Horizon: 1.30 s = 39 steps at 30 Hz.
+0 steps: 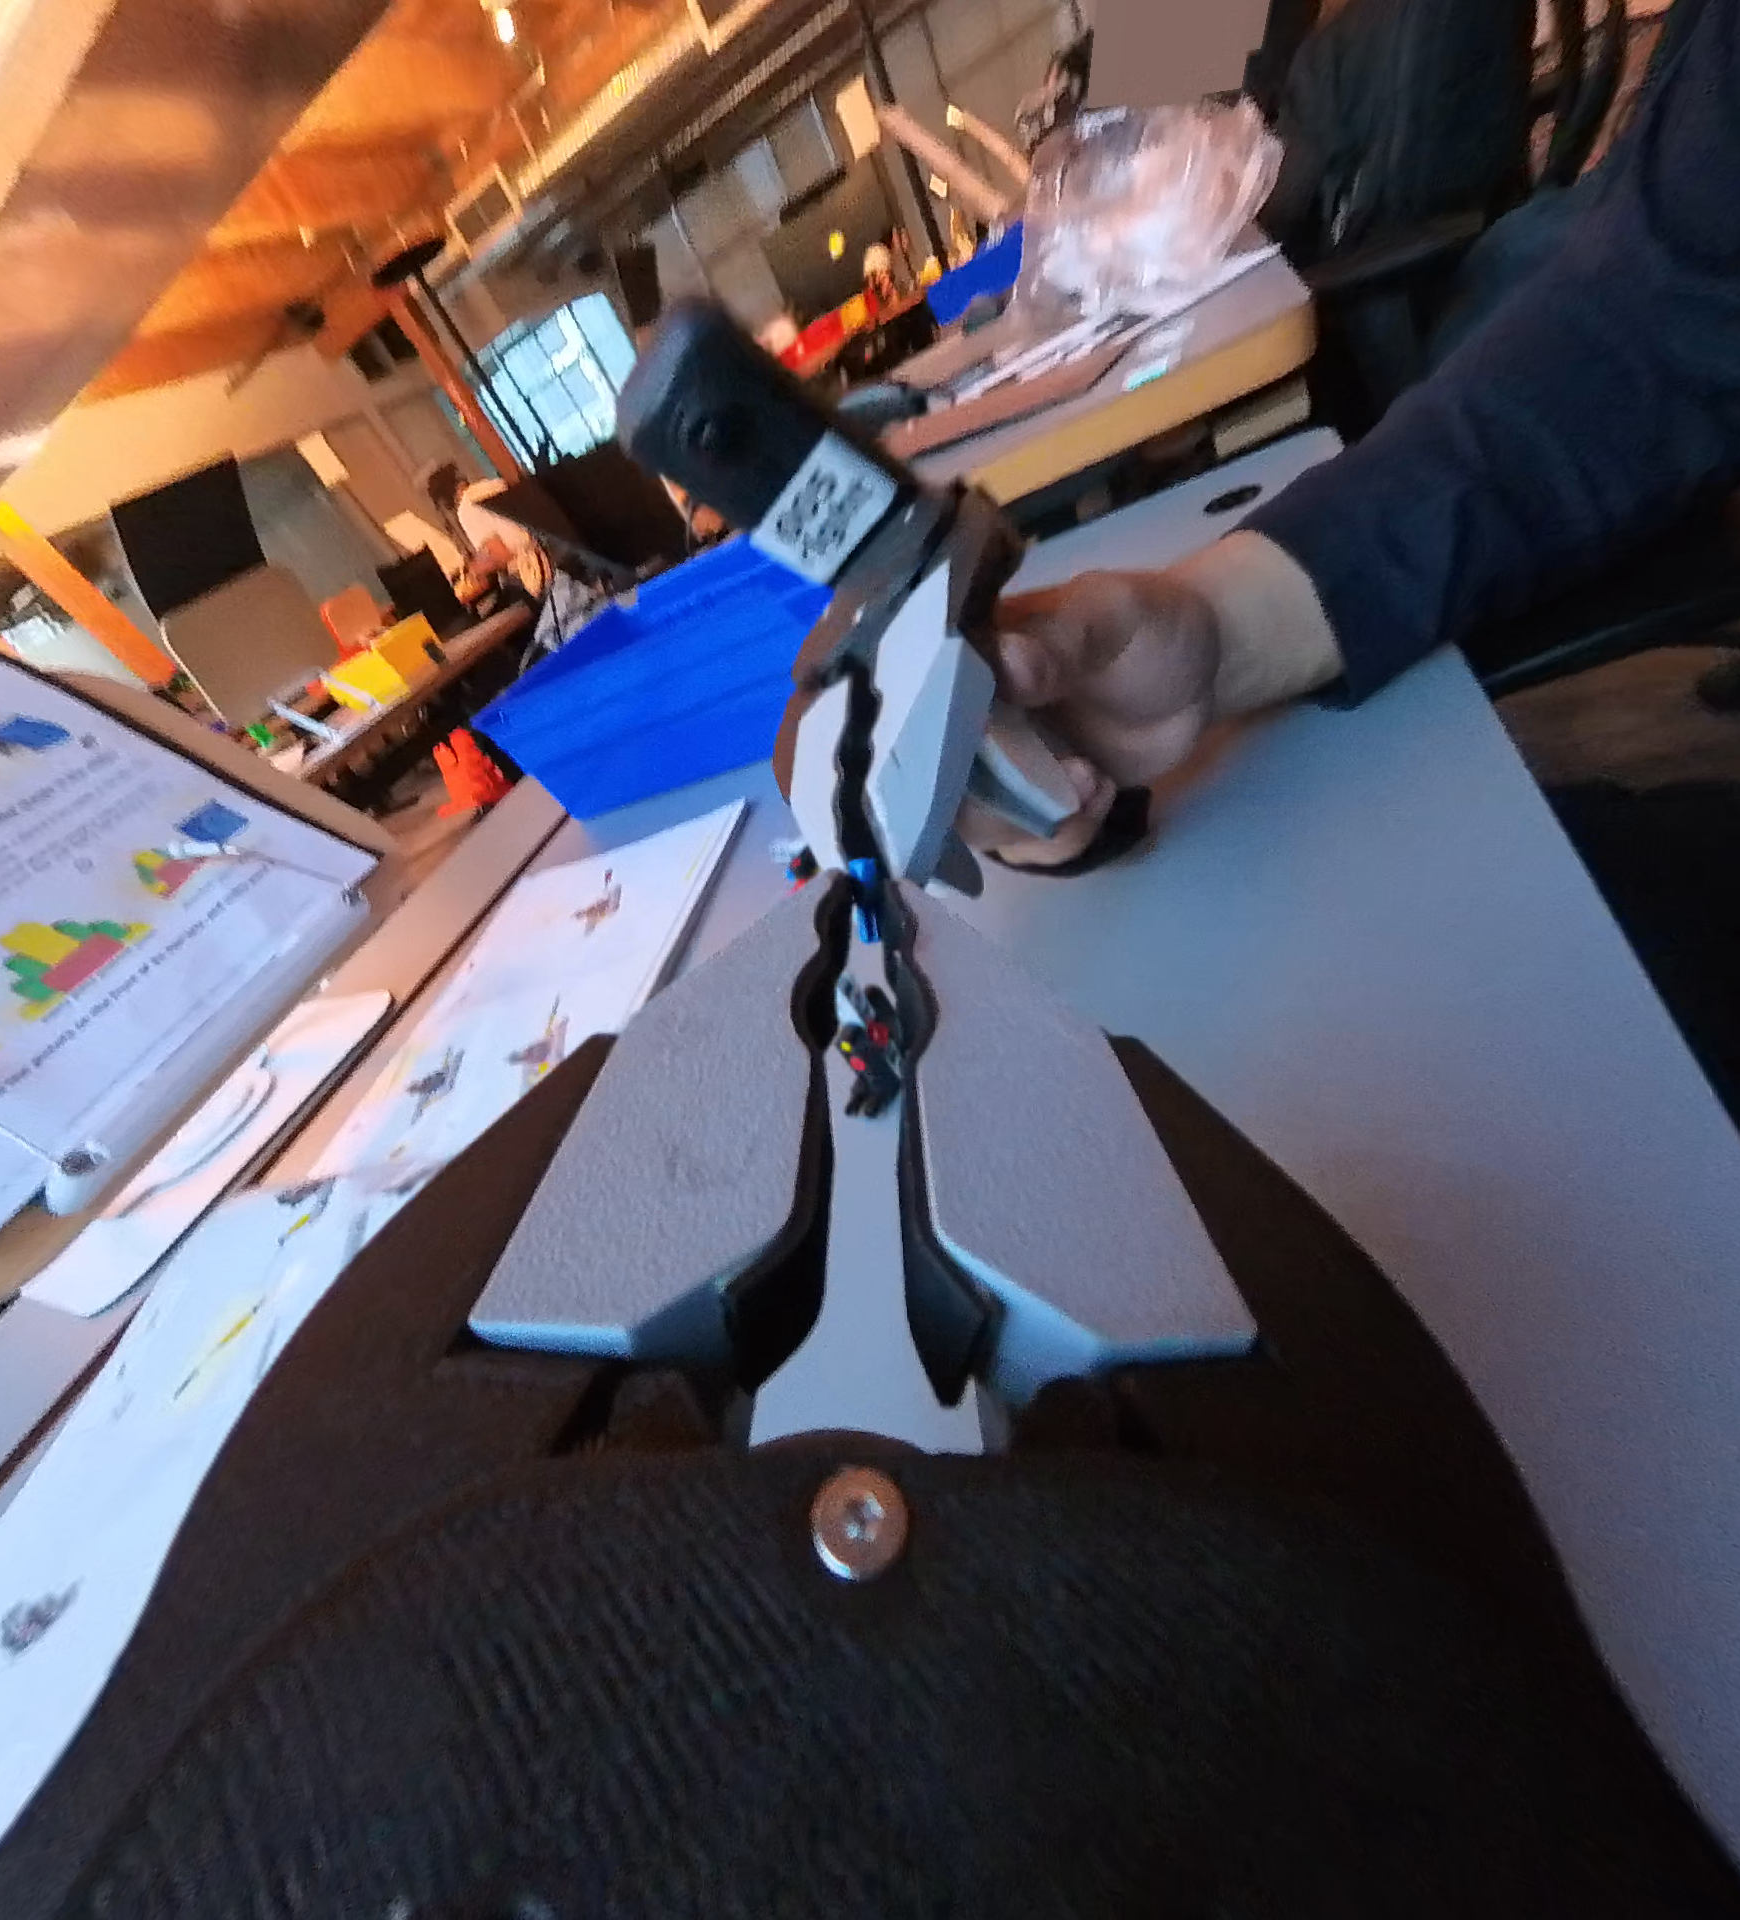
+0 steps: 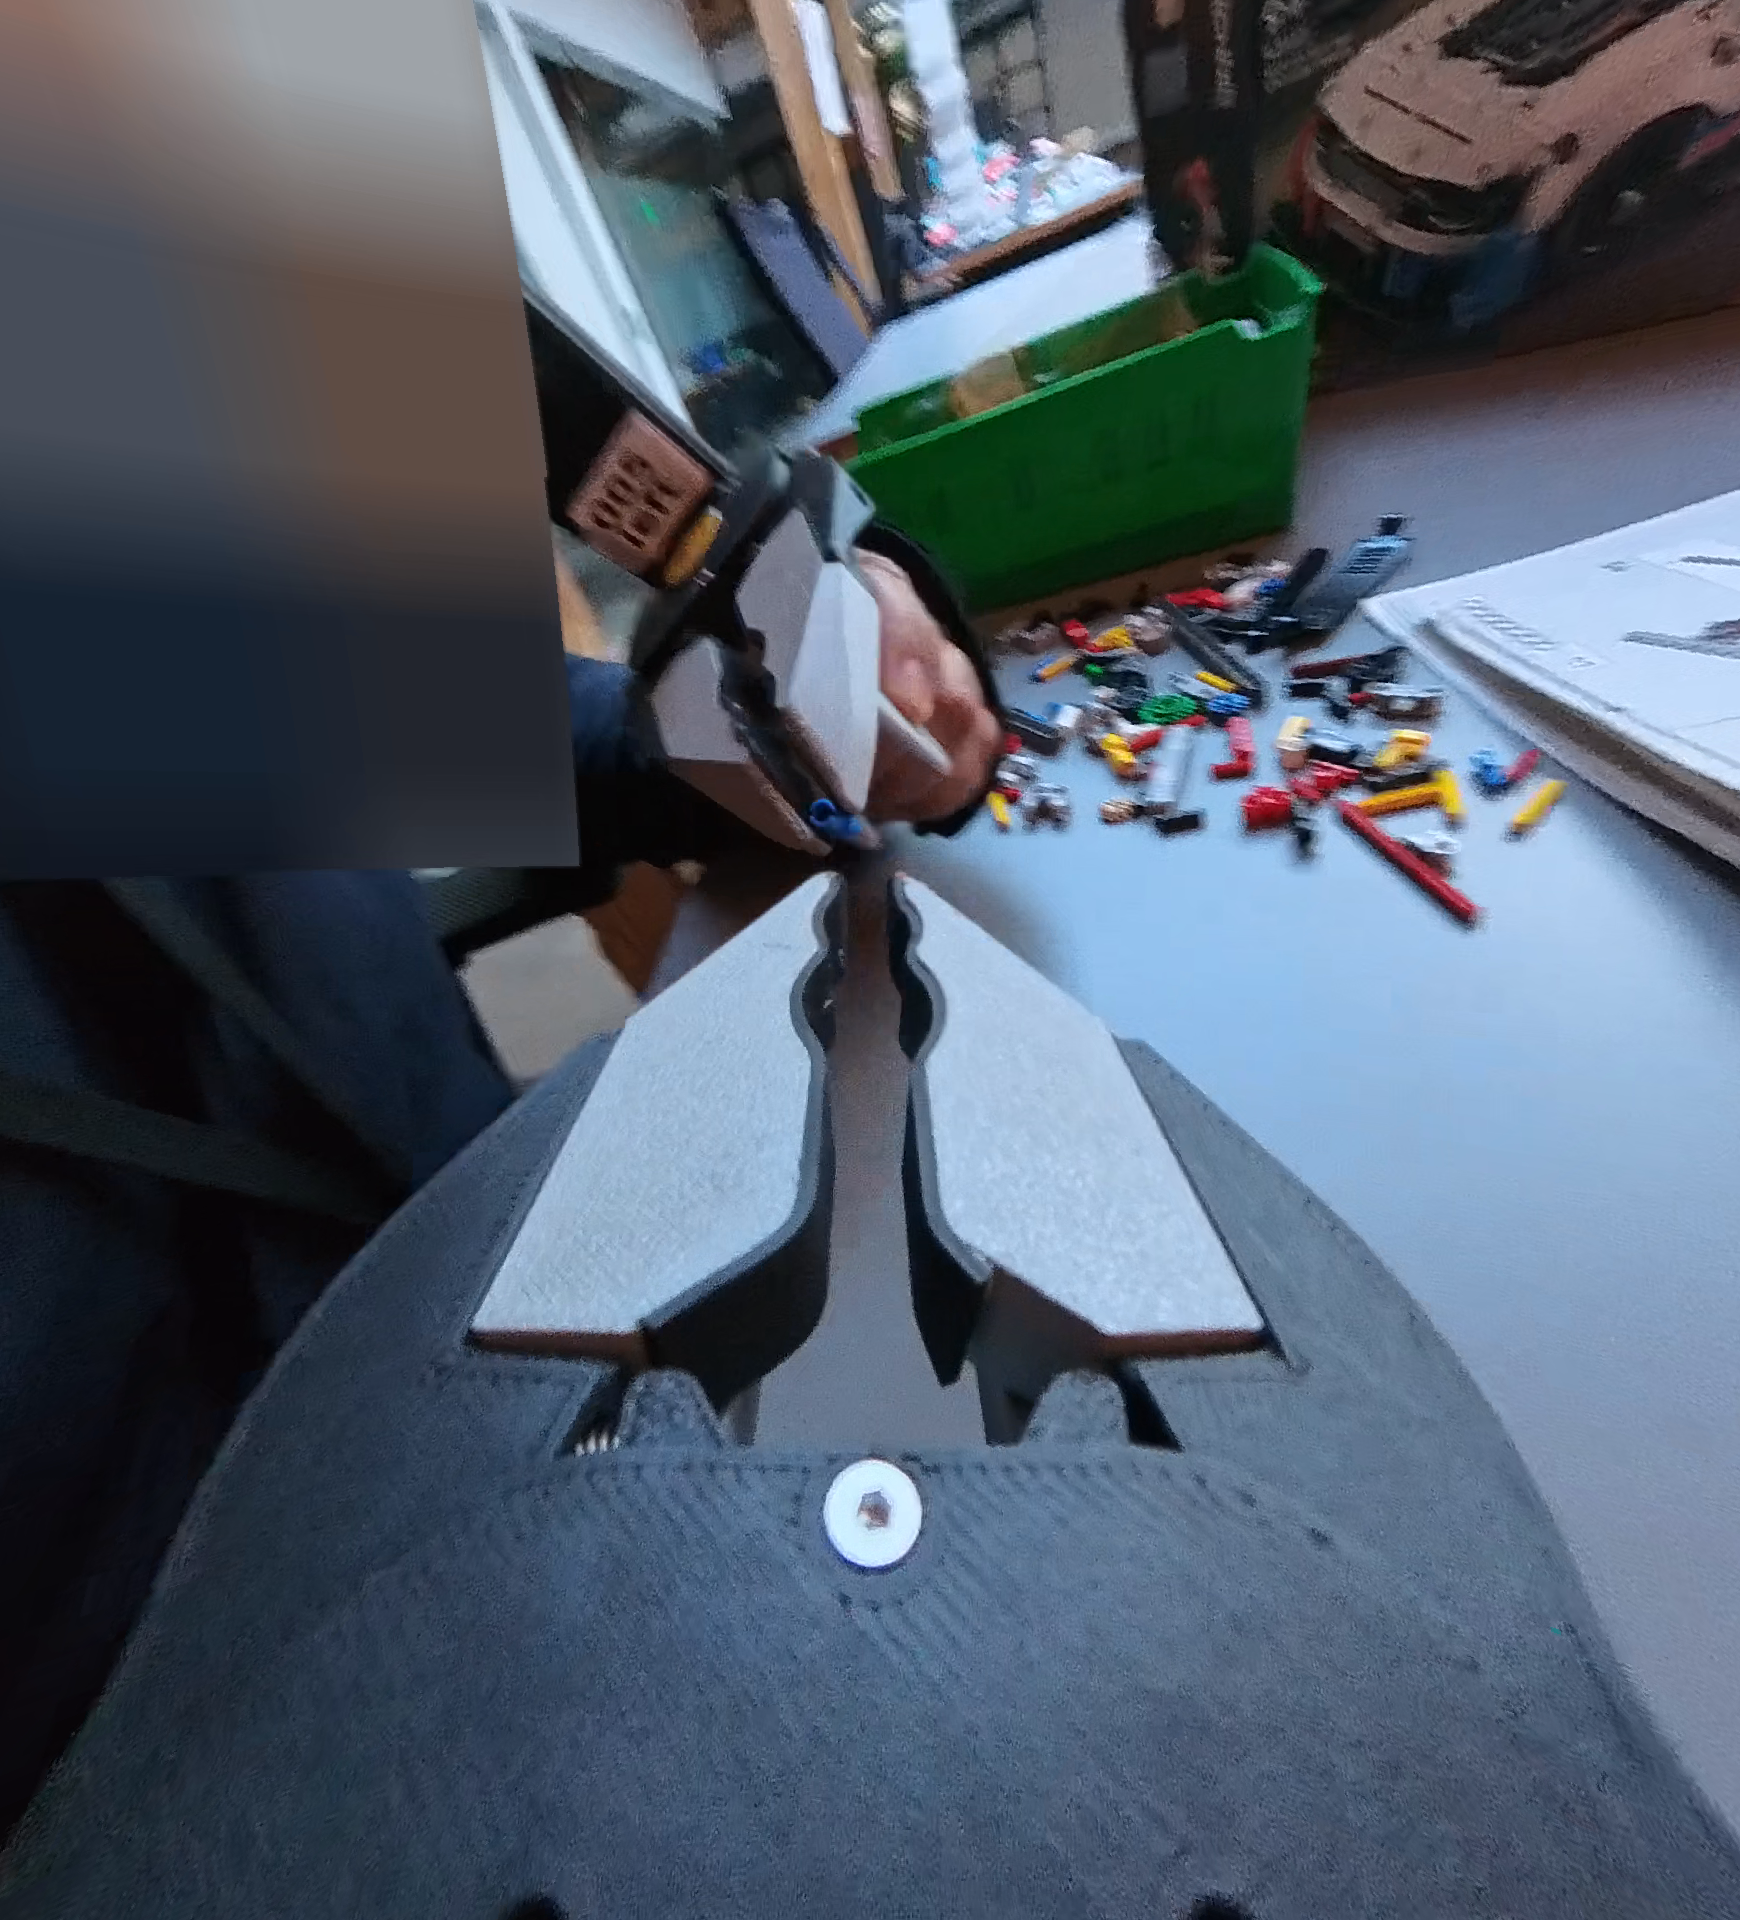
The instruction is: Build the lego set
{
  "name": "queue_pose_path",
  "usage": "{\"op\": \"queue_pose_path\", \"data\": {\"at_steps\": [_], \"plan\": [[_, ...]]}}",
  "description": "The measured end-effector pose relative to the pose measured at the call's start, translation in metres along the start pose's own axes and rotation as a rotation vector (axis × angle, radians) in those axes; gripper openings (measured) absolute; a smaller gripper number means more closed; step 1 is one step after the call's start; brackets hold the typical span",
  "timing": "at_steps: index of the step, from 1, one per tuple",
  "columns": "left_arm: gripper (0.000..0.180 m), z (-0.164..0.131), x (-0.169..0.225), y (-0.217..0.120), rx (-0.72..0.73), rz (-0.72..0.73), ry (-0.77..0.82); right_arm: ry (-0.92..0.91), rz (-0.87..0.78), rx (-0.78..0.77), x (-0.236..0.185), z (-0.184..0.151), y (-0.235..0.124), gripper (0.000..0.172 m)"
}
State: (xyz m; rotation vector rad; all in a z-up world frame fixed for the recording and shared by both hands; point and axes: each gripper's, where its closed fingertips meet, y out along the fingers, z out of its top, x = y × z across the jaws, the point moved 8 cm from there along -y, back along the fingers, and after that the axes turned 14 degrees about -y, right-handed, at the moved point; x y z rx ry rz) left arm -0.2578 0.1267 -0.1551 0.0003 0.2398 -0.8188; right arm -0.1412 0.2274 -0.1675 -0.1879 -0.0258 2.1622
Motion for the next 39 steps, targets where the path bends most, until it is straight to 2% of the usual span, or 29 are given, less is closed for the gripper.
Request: {"op": "queue_pose_path", "data": {"at_steps": [7, 12, 21, 26, 39], "plan": [[0.003, 0.01, 0.011, -0.001, 0.126, -0.023, 0.099, 0.341, 0.31, 0.267, 0.001, 0.009, 0.002, 0.011], [0.002, 0.013, 0.013, -0.001, 0.153, -0.011, 0.126, 0.435, 0.397, 0.287, 0.0, 0.006, 0.008, 0.013], [0.002, 0.013, 0.013, 0.0, 0.161, 0.005, 0.138, 0.516, 0.451, 0.293, 0.0, 0.002, 0.014, 0.012], [0.002, 0.011, 0.012, 0.001, 0.131, 0.032, 0.161, 0.511, 0.42, 0.273, 0.003, 0.0, 0.013, 0.011], [0.003, -0.007, 0.005, 0.01, -0.034, 0.105, 0.18, 0.4, 0.169, 0.119, 0.014, -0.008, 0.004, 0.009]]}}
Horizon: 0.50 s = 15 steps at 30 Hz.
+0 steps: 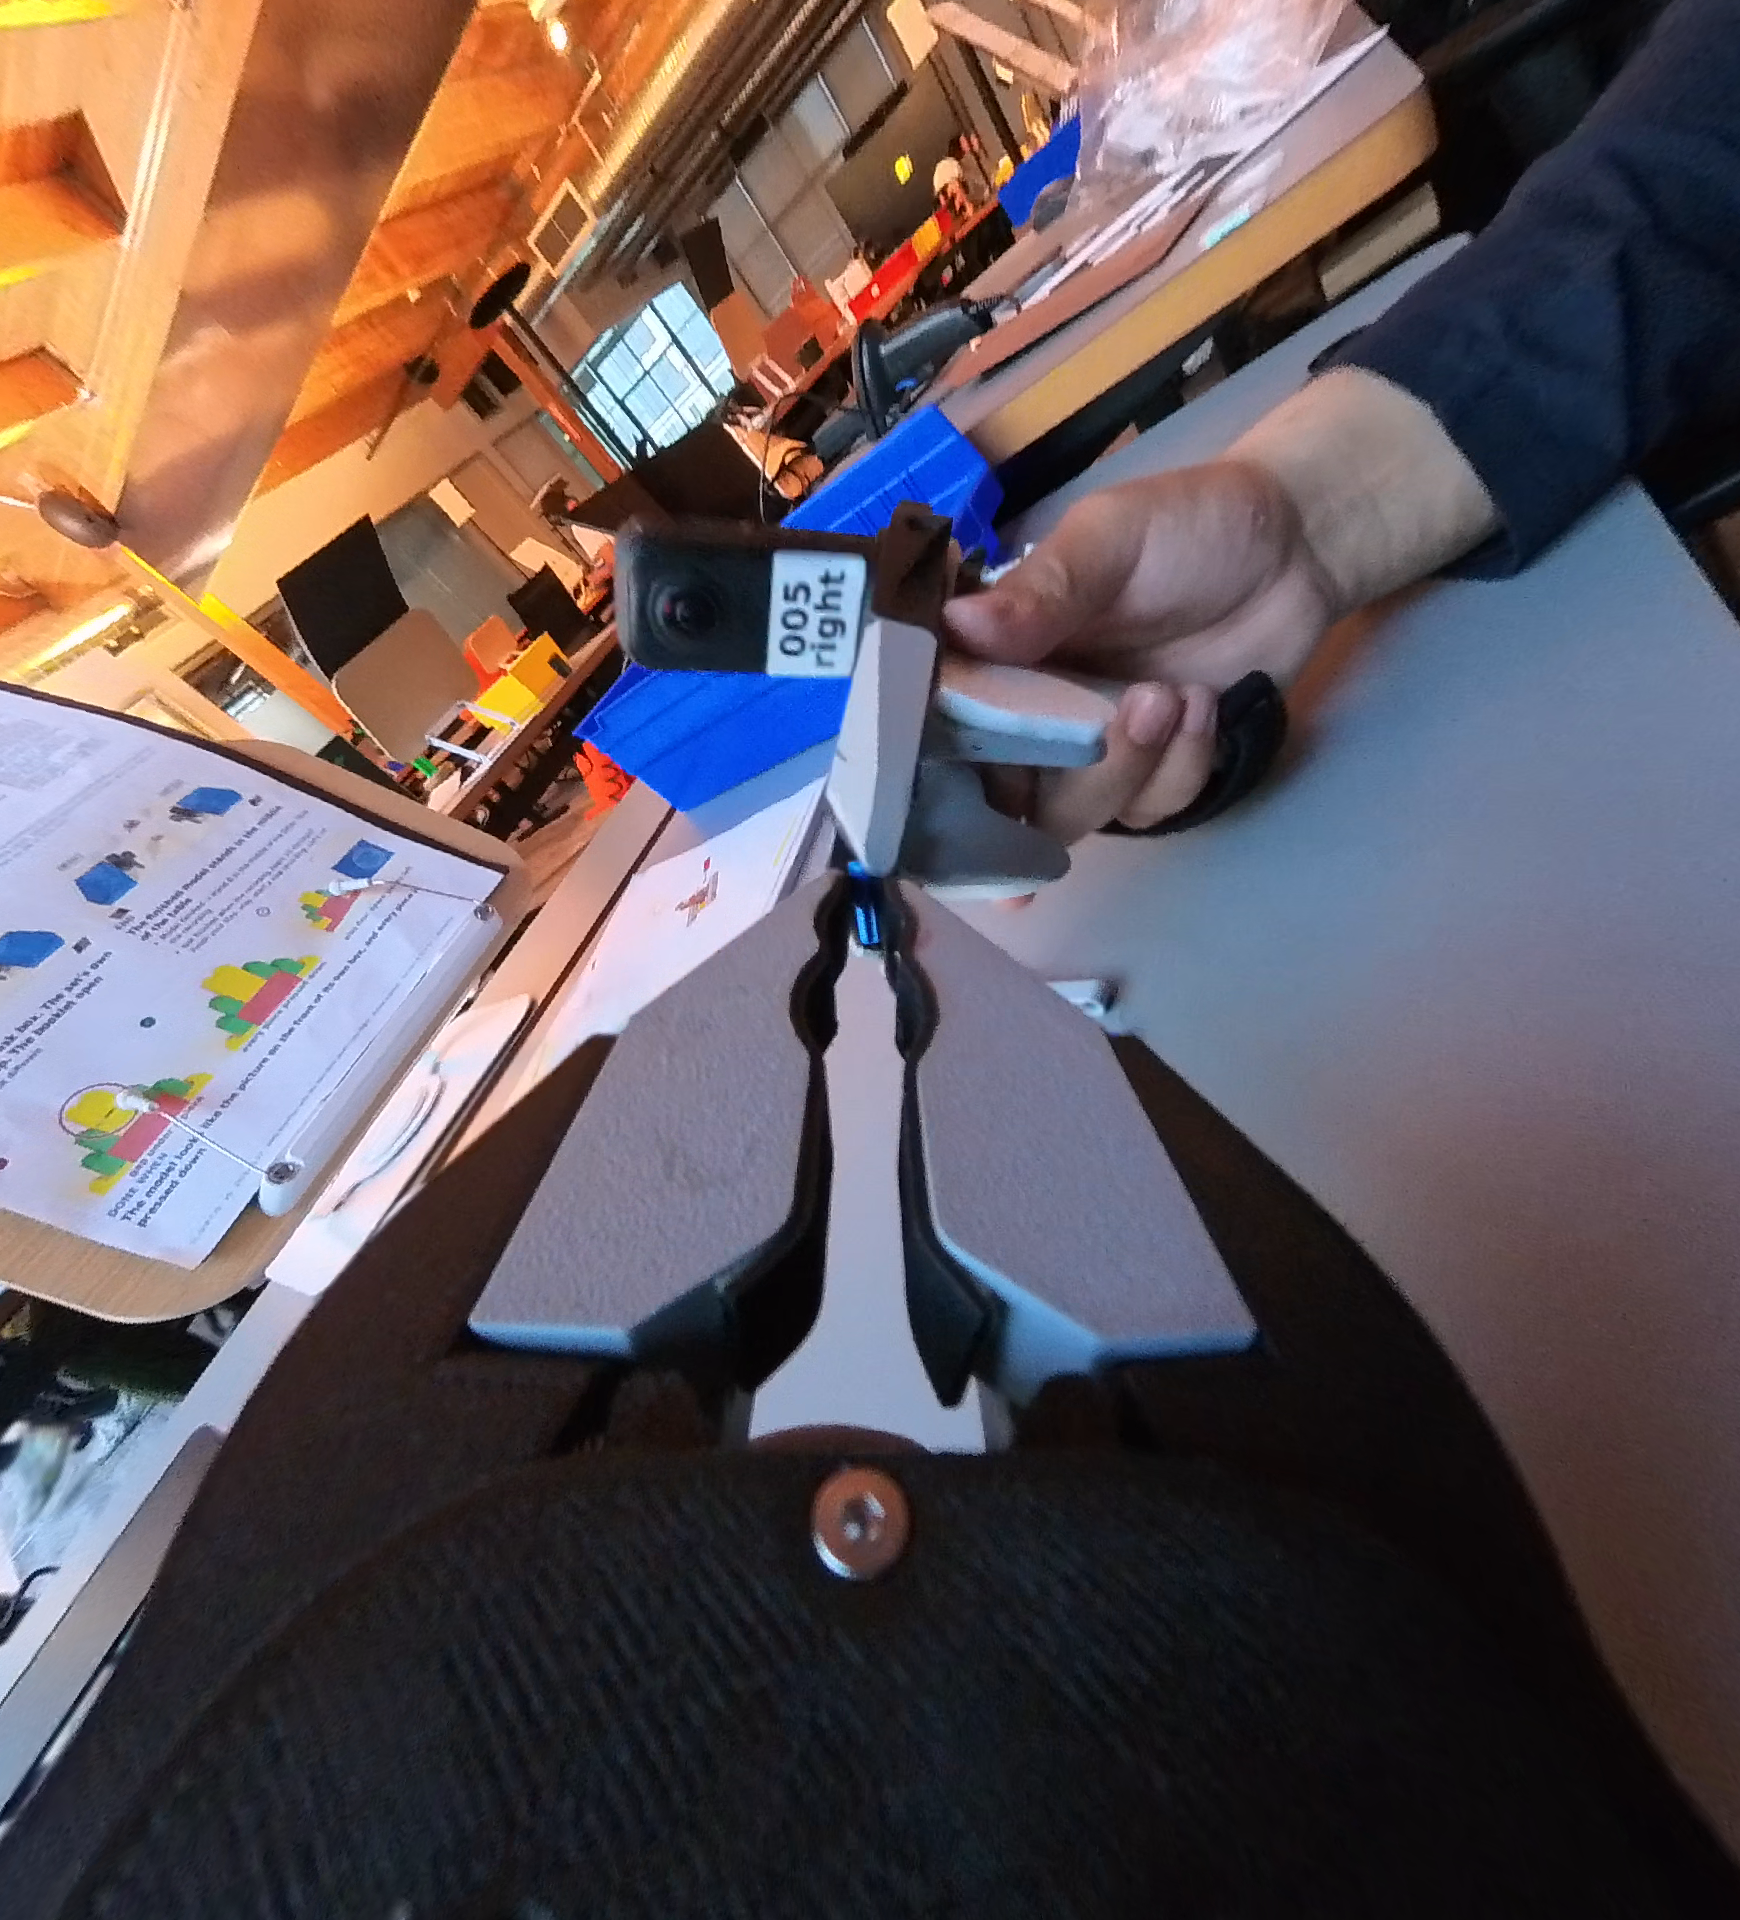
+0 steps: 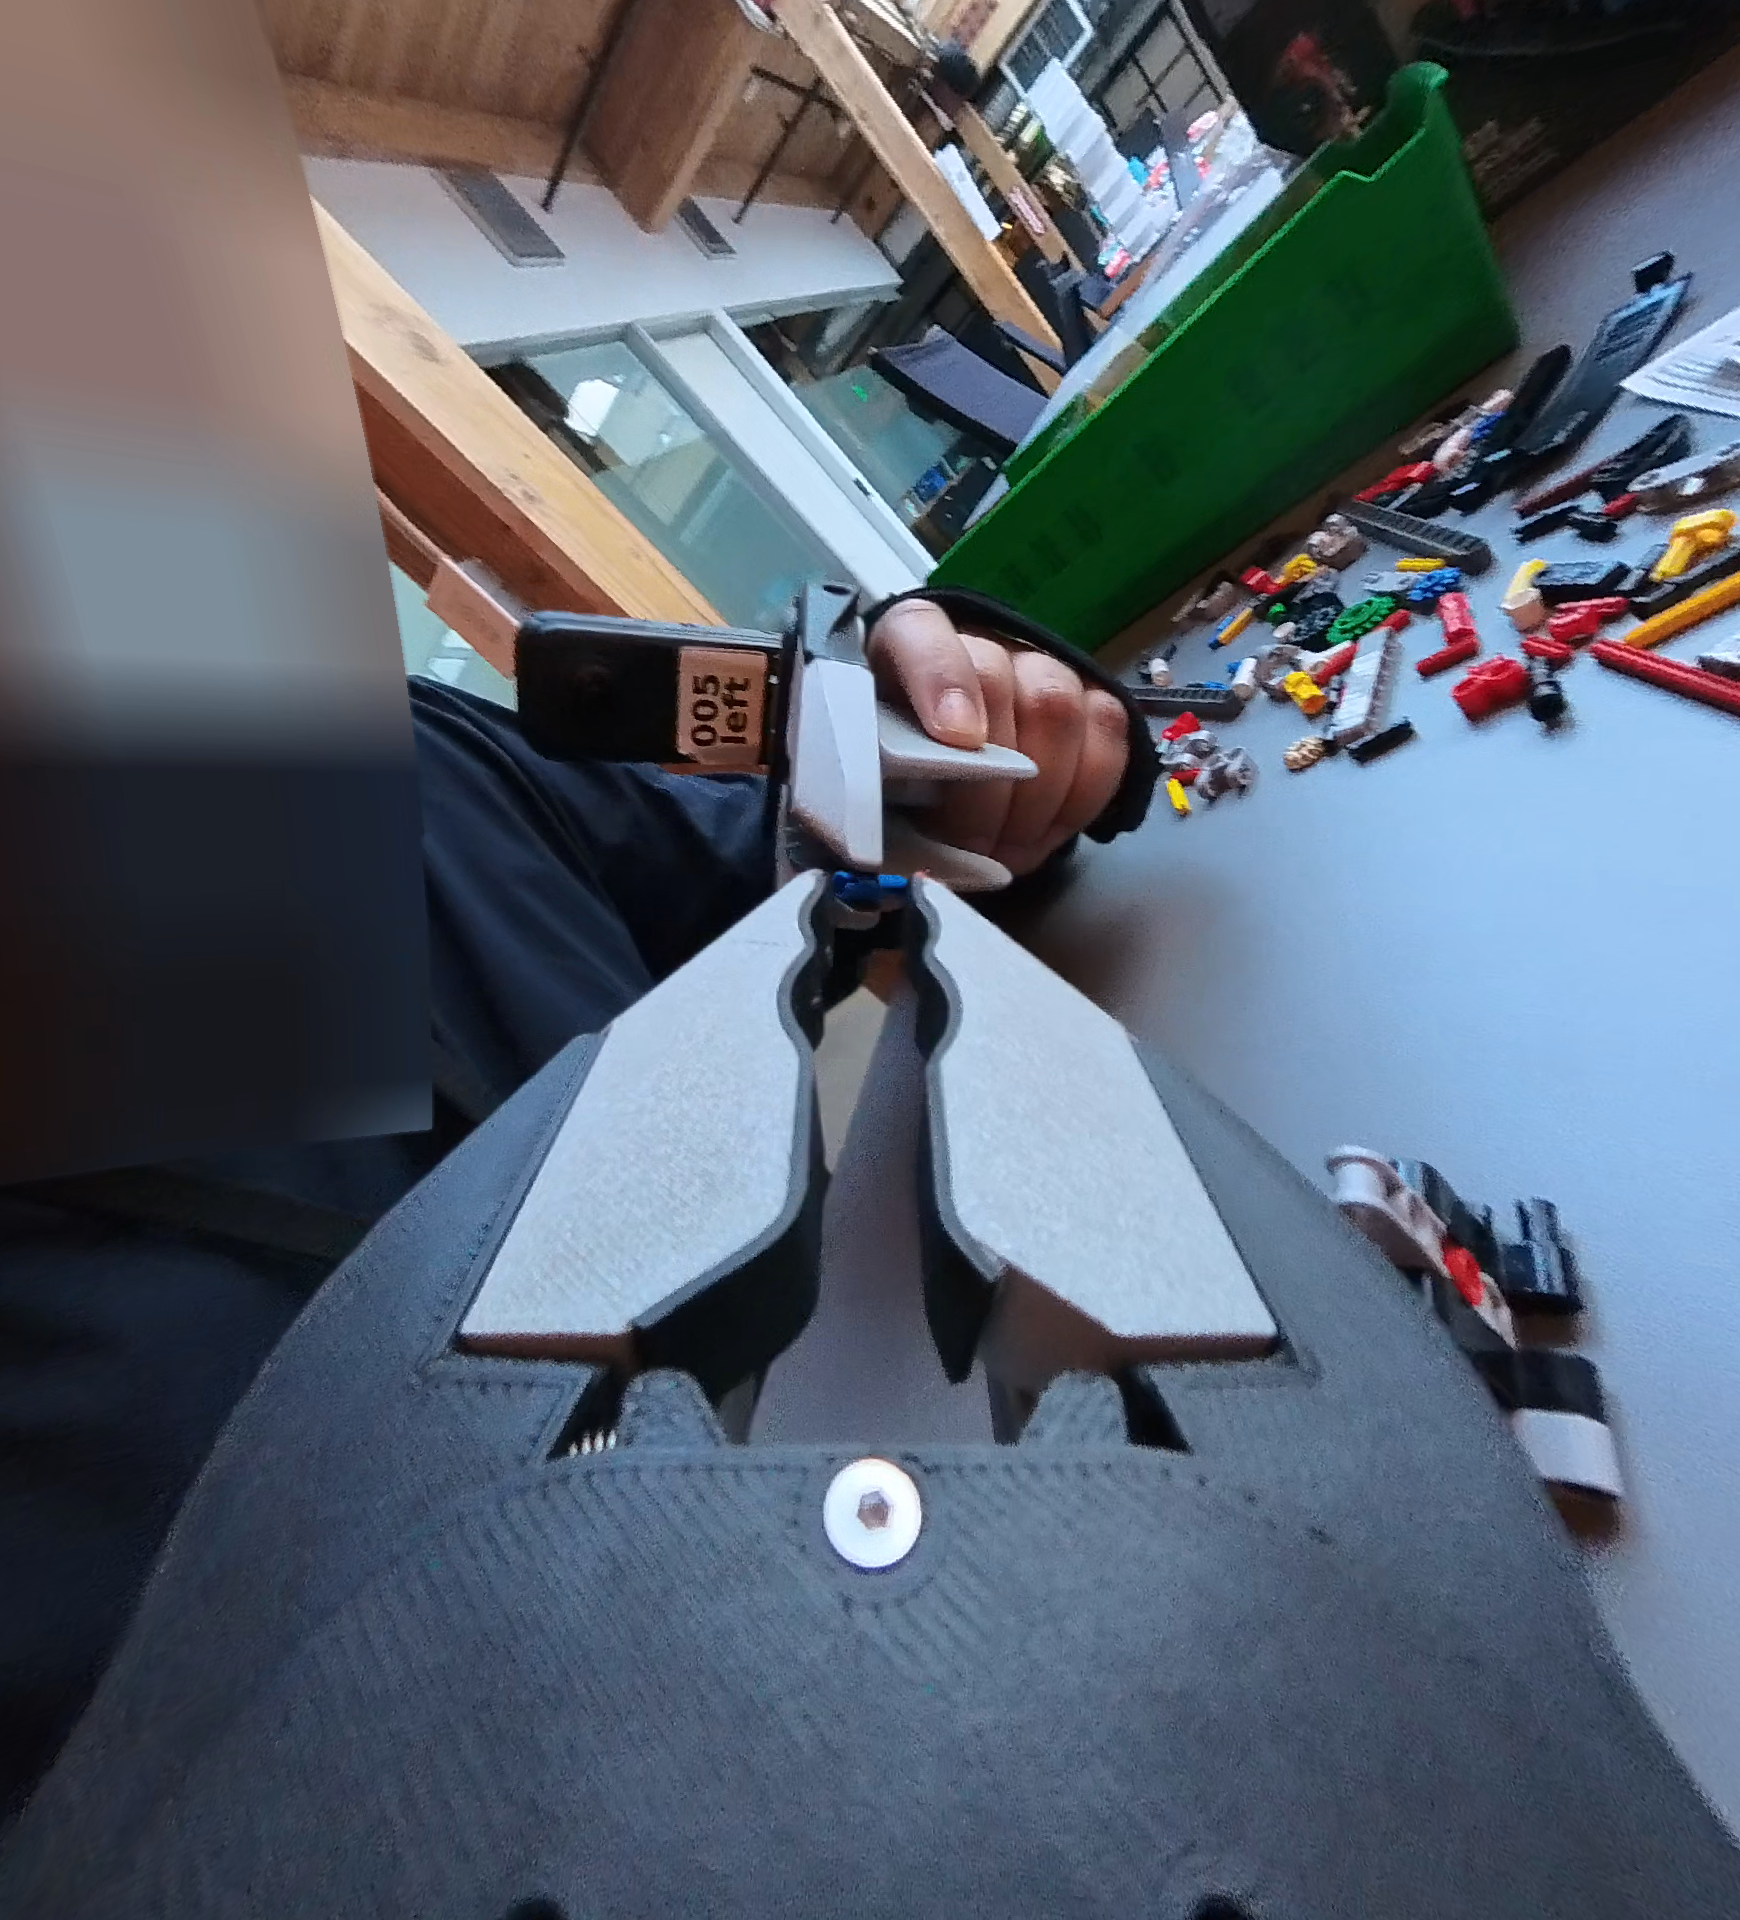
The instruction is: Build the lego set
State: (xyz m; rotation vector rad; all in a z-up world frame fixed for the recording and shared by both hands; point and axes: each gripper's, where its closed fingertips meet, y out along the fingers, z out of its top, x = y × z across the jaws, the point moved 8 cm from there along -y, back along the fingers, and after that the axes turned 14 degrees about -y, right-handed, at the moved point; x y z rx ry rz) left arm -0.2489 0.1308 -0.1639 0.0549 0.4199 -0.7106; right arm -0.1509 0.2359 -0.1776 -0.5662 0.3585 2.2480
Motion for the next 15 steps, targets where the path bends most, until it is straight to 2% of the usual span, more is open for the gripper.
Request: {"op": "queue_pose_path", "data": {"at_steps": [6, 15], "plan": [[0.003, -0.008, 0.0012, 0.0037, -0.091, 0.028, 0.061, -0.019, -0.053, -0.047, 0.004, -0.0019, -0.004, 0.009], [0.002, -0.0112, -0.0048, 0.0022, -0.139, 0.024, 0.008, -0.067, -0.129, -0.079, 0.0071, -0.0027, -0.0078, 0.002]]}}
